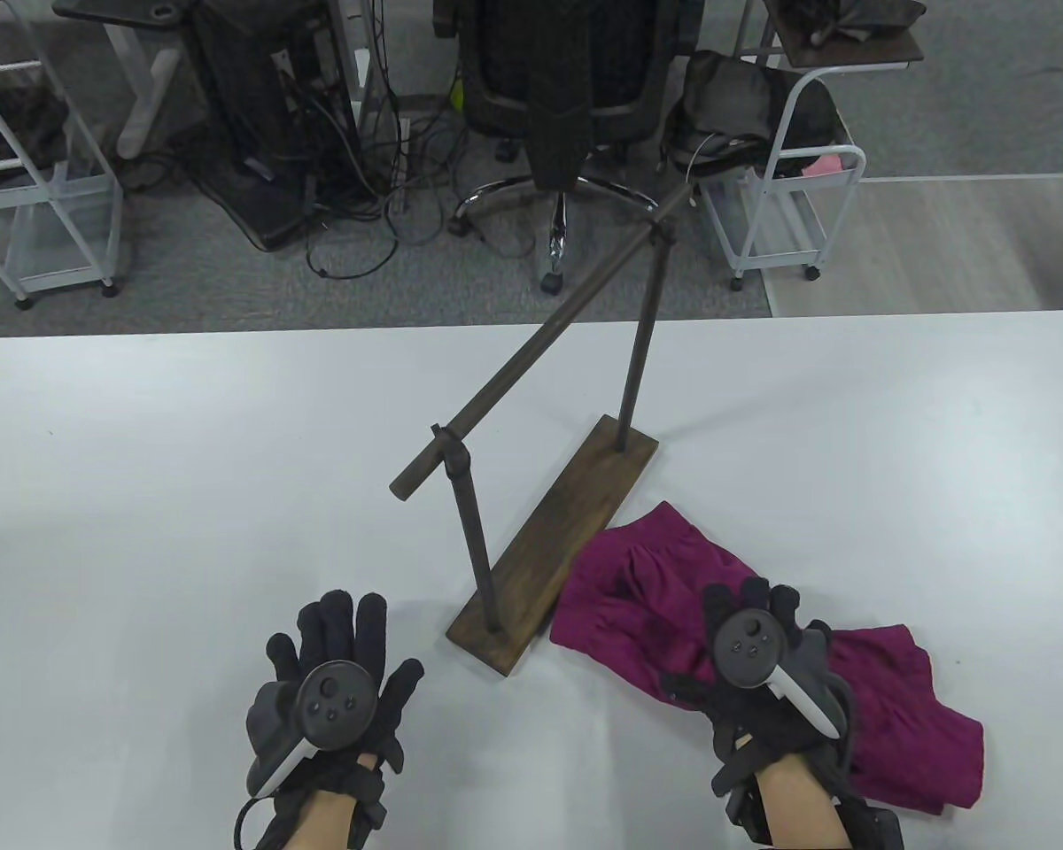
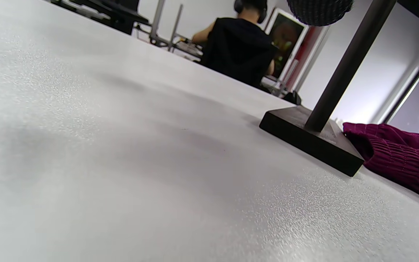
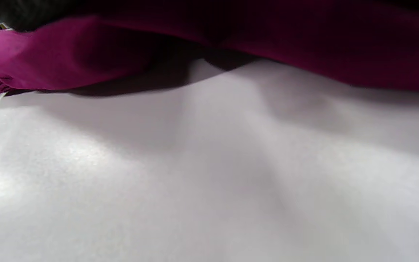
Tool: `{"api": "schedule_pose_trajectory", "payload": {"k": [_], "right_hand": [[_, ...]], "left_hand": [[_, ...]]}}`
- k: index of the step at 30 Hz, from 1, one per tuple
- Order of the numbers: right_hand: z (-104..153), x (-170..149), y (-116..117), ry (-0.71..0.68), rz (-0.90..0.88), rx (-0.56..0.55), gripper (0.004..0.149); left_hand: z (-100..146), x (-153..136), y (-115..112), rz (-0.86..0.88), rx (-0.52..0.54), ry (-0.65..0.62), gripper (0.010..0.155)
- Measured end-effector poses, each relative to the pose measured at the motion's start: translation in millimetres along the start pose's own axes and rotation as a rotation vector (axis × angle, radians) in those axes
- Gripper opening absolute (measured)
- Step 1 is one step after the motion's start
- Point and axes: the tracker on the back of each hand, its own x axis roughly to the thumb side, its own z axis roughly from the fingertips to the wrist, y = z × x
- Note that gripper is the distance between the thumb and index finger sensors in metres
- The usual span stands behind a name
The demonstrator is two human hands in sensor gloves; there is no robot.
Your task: Hang shorts on desktop hanging rack
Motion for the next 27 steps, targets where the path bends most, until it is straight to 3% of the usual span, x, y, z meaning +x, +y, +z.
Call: {"api": "schedule_pose_trajectory", "payload": {"k": [16,22,27], "right_hand": [[-32,4,-2,0.115,0.079,0.243,0.108],[-41,1,2,0.085,0.006,0.291,0.108],[-41,0,2,0.084,-0.005,0.261,0.104]], "left_hand": [[0,-3,0,0.032,-0.001,0.018,0.08],[0,-1,0,0.009,0.01,0.012,0.079],[0,-2,-1,0.013,0.002,0.015,0.08]]}}
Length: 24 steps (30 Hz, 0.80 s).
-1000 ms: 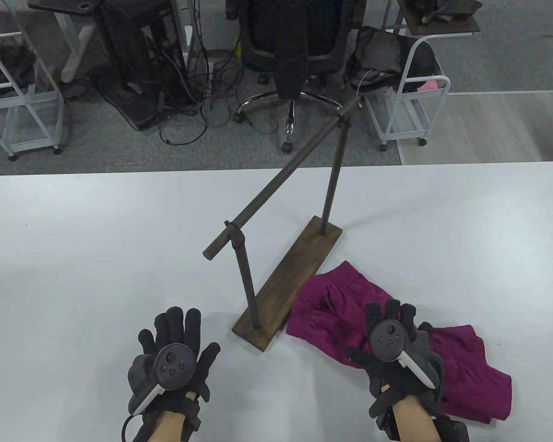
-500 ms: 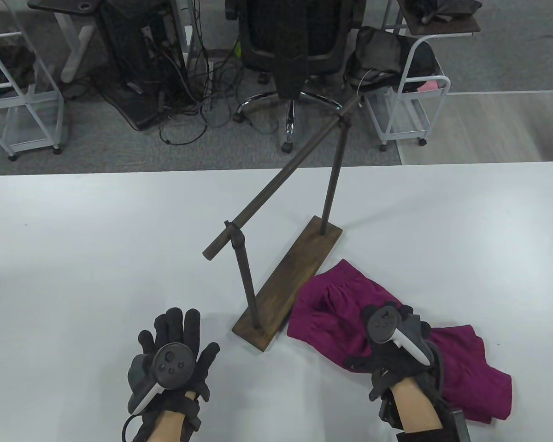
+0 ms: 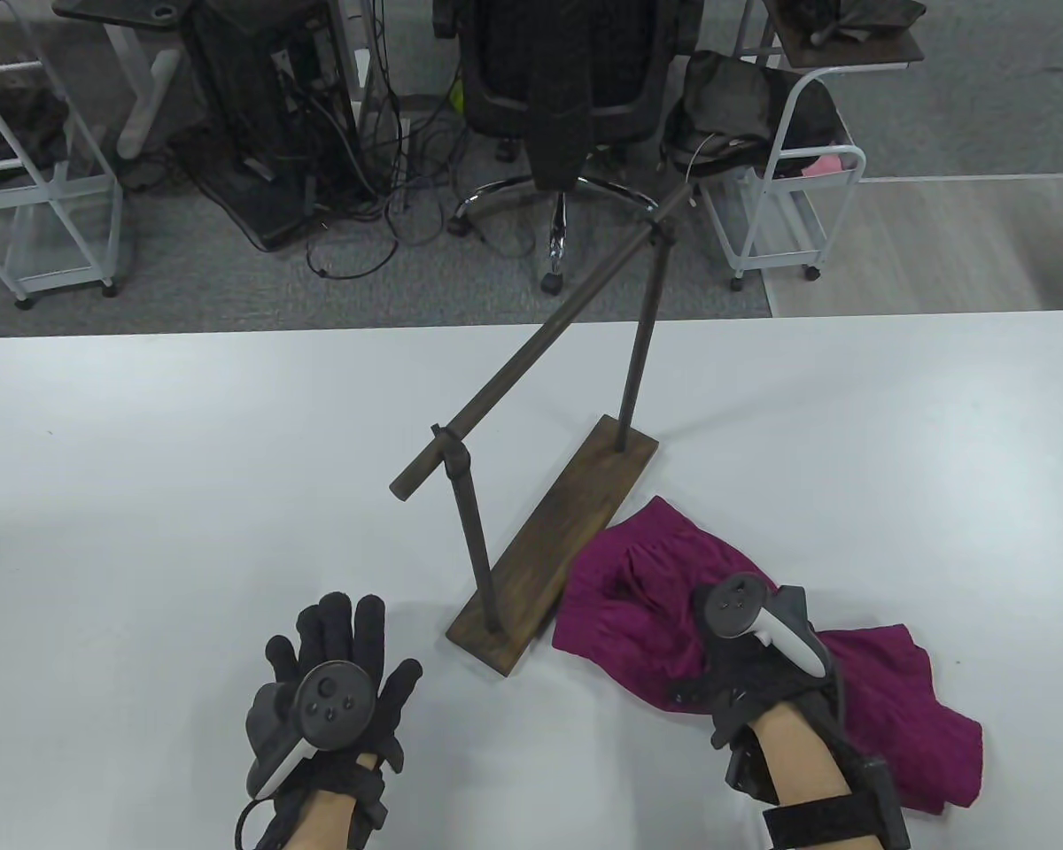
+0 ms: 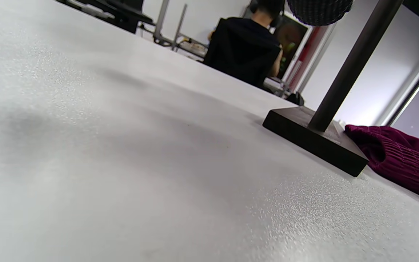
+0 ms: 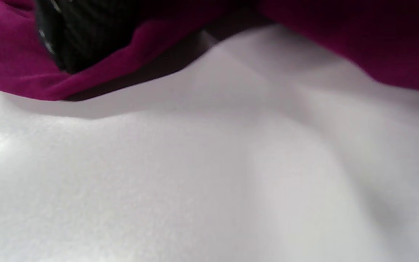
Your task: Hang shorts on desktop hanging rack
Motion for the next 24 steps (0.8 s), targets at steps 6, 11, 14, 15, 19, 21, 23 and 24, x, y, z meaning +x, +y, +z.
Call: {"api": "schedule_pose_trajectory", "payload": {"k": [6,11,14,15,19,21,23,24], "right_hand": [[0,1,-1,-0.008,0.01,-0.024,0.098],[2,4,-2,-0.016,0.025,-0.075,0.09],[5,8,-2,-0.027,0.045,-0.115,0.084],[6,10,-2,-0.029,0.056,-0.131,0.082],[8,14,-1,-0.035,0.084,-0.17,0.077],[8,15,-1,-0.037,0.093,-0.17,0.075],[9,16,-1,-0.038,0.099,-0.175,0.073],[9,16,-1,-0.038,0.103,-0.177,0.073]], "left_hand": [[1,-1,2,0.004,0.012,0.001,0.079],[1,-1,2,-0.02,0.02,0.01,0.079],[1,-2,2,-0.019,0.022,0.013,0.079],[1,-2,2,-0.021,0.024,0.016,0.079],[1,-3,2,-0.028,0.028,0.023,0.08],[1,-3,2,-0.034,0.028,0.027,0.079],[1,-3,2,-0.037,0.027,0.031,0.079],[1,-3,2,-0.037,0.026,0.033,0.079]]}}
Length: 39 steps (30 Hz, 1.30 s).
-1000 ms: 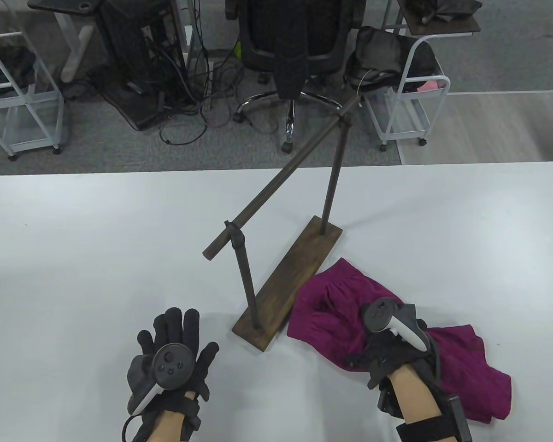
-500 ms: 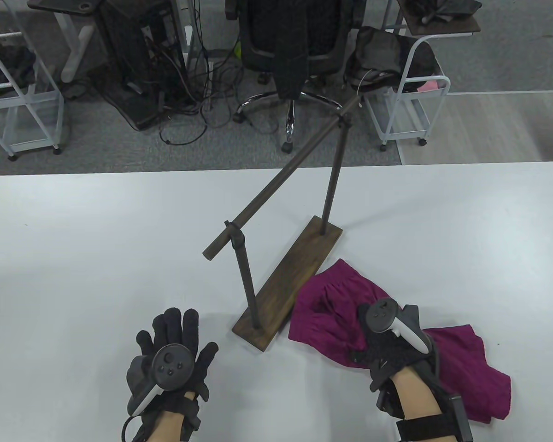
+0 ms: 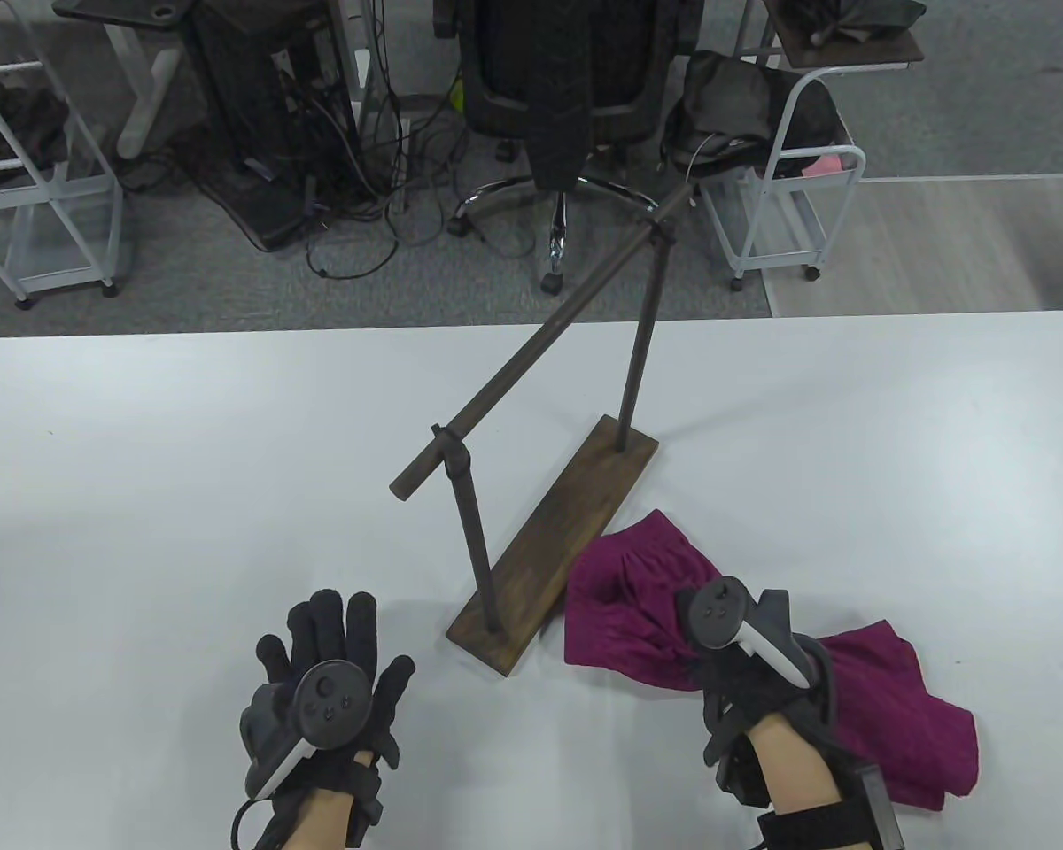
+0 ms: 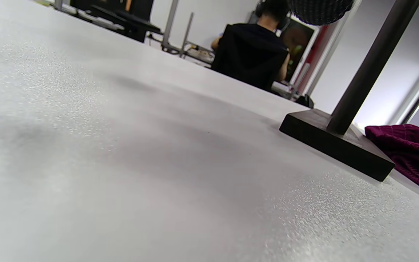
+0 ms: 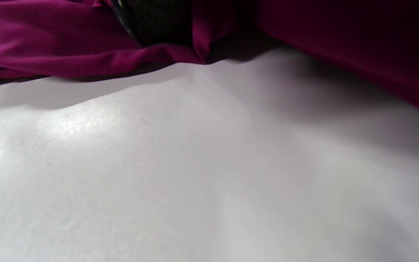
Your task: Hang shorts on desktop hanging rack
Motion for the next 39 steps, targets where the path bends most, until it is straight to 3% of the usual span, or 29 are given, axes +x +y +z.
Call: {"api": "schedule_pose_trajectory", "payload": {"k": [19,33,39], "right_hand": [[12,-7,-11,-0.061,-0.139,-0.135,0.061],[32,-21,-29,-0.243,-0.429,-0.374,0.054],[36,-29,-34,-0.286,-0.541,-0.429,0.054]], "left_hand": [[-2,2,-4,-0.027,-0.025,-0.003,0.08],[-2,1,-5,-0.001,-0.038,-0.01,0.08],[-2,2,-4,0.013,-0.041,-0.016,0.079]]}}
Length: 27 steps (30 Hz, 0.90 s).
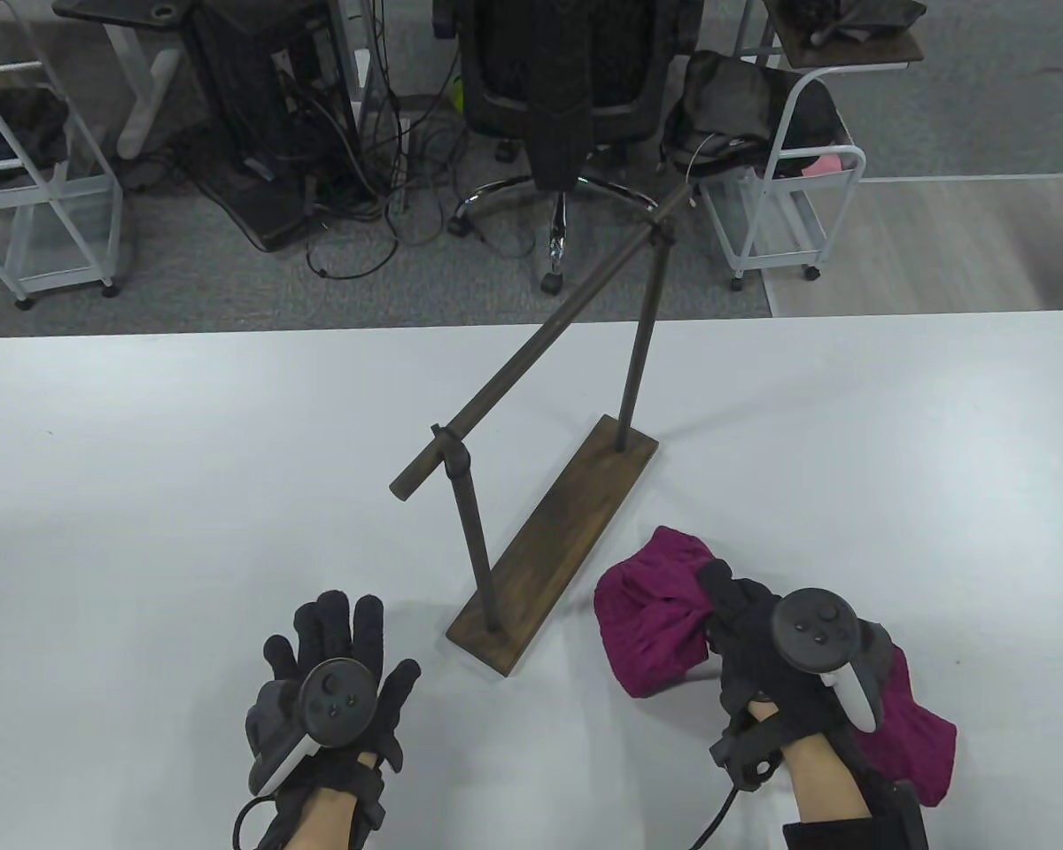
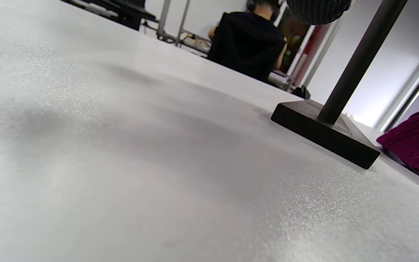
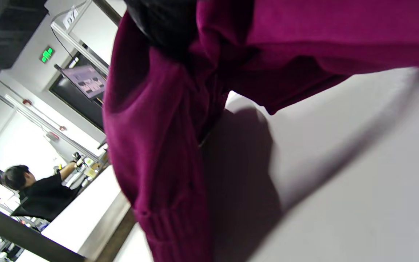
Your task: Hang shorts on desktop hanging rack
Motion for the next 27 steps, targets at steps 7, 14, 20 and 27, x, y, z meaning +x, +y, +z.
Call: {"api": "schedule_pose_trajectory", "payload": {"k": [7,14,20,27], "right_hand": [[1,1,-2,-0.034,-0.052,-0.059,0.053],[3,4,0,-0.076,-0.08,-0.103,0.053],[4,9,5,-0.116,-0.153,-0.124,0.053],[5,24,-4,-0.186,-0.241,-0.211,0.053]], "left_hand": [[-1,-1,0,0.027,-0.005,-0.01,0.08],[-1,-2,1,0.045,0.0,-0.016,0.079],[-1,-2,1,0.062,0.001,-0.026,0.08],[-1,-2,1,0.058,0.006,-0.032,0.079]]}}
